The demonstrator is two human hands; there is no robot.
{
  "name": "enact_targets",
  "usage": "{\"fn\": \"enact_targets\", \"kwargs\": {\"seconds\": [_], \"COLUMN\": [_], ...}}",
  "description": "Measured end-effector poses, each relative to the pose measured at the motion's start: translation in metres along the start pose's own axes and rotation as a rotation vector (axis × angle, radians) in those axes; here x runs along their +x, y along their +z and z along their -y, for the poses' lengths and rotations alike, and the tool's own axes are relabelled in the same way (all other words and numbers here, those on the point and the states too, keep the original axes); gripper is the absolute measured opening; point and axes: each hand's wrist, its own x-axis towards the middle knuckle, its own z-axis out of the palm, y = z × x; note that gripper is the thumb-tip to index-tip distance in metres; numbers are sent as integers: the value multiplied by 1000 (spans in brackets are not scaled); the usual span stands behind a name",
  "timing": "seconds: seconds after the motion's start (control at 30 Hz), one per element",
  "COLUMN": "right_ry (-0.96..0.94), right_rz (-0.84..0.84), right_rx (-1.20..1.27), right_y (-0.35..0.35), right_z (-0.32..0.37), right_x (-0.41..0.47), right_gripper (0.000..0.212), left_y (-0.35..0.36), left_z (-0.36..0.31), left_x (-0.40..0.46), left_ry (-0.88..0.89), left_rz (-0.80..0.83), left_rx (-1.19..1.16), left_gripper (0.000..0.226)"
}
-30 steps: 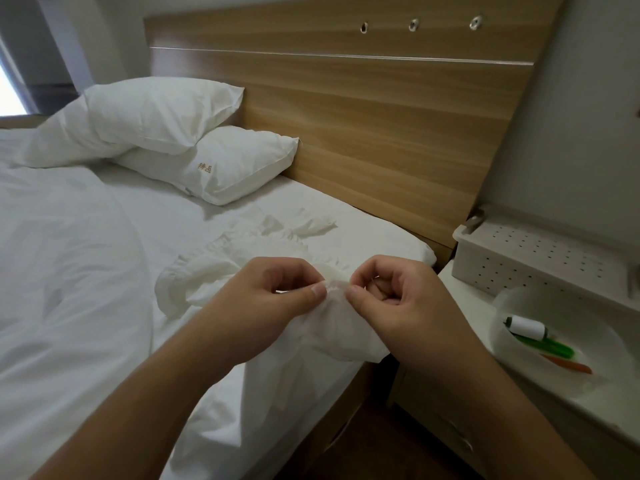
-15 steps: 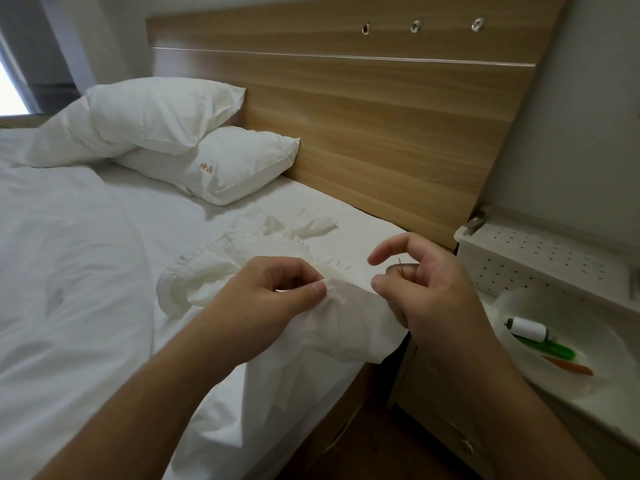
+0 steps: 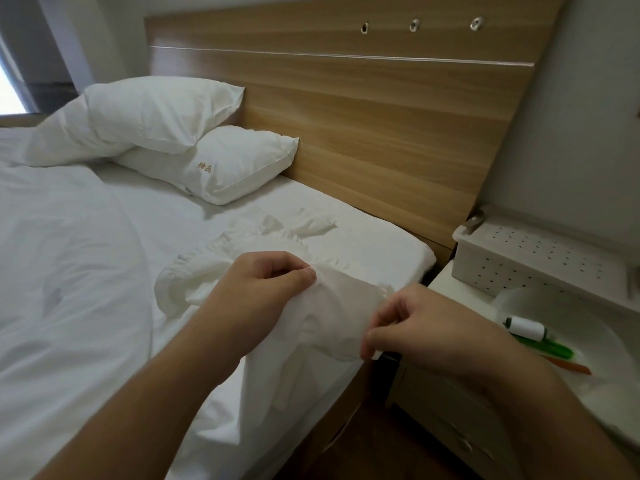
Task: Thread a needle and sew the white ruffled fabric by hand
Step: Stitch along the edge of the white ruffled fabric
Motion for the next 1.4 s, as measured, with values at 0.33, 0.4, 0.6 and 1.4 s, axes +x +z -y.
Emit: {"fn": "enact_targets", "kwargs": {"seconds": [0.33,0.4,0.6,1.4], "right_ry": [-12,-83,-477,-435], "right_rz": [80,162,-30,314], "right_rx": [-89,-38,699,636], "right_y": [-1,-8,-21,-19], "right_z": [-4,-6,-20,-23], "right_x": [-1,-7,-6,0], "right_gripper": [14,14,21,35], "left_y": [0,0,1,-1], "left_z": [1,1,3,8], "left_x": [1,1,3,4], "left_ry": [-16,-22,-19,80], "left_rz": [-40,-50,-65,11], "left_rx": [10,5,37,49], "left_gripper": [23,23,20,19]}}
